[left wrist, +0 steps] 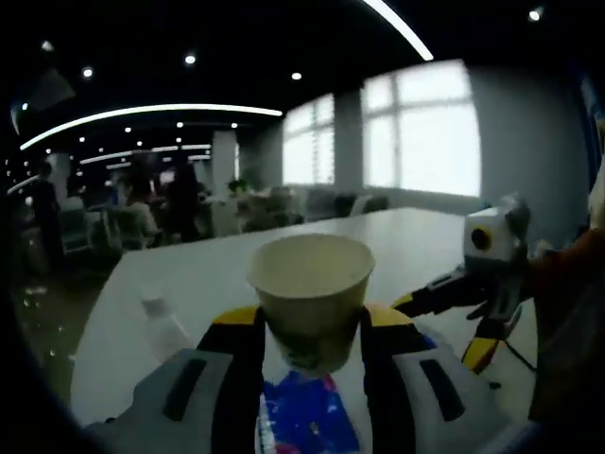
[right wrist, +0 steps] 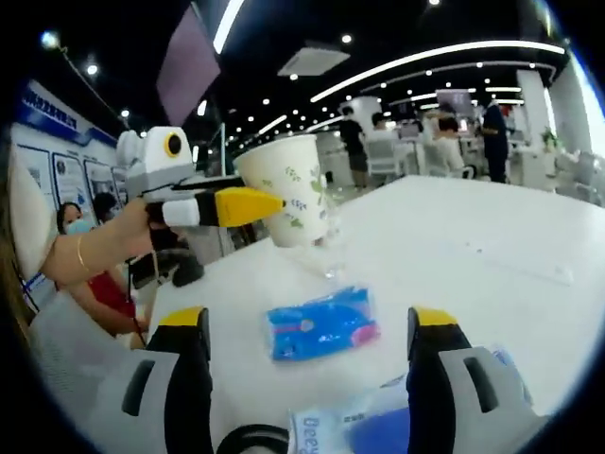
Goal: Arrange the tabletop items into an orderly group along one side of the table until the central work area is clear of visible clutter.
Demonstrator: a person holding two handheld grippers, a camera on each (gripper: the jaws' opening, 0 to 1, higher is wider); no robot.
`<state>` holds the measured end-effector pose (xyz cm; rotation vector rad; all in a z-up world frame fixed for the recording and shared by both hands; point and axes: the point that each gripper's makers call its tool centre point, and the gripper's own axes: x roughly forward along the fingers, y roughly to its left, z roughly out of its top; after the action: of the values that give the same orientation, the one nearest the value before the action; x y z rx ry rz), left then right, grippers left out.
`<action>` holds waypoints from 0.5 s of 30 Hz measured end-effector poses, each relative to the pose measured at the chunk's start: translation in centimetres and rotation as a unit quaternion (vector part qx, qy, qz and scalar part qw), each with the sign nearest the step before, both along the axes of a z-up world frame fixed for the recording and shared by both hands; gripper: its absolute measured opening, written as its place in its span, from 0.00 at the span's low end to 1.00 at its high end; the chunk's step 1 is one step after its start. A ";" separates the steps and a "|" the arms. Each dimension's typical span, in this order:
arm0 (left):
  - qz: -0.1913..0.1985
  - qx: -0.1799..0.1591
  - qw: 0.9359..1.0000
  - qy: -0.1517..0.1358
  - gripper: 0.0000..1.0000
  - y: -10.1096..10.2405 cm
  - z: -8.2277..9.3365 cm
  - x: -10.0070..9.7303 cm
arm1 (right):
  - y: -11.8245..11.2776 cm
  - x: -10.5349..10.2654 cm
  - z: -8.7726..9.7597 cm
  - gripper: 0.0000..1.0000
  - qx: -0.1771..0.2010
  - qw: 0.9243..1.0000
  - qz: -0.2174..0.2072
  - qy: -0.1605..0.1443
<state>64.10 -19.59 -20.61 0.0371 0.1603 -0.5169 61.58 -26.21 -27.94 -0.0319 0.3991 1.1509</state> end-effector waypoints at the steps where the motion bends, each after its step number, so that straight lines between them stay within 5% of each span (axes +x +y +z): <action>1: 0.003 -0.001 1.000 0.000 0.37 0.2 -0.1 0.2 | 0.2 0.4 -0.2 0.85 -0.001 1.000 0.000 -0.001; 15: 0.021 -0.005 1.000 0.020 0.38 1.6 -1.6 1.9 | 2.9 4.1 -2.9 0.82 -0.020 1.000 0.007 0.001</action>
<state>65.98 -18.01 -22.20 0.0138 0.1967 -0.4773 65.66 -23.32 -30.82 -0.0681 0.4249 1.1567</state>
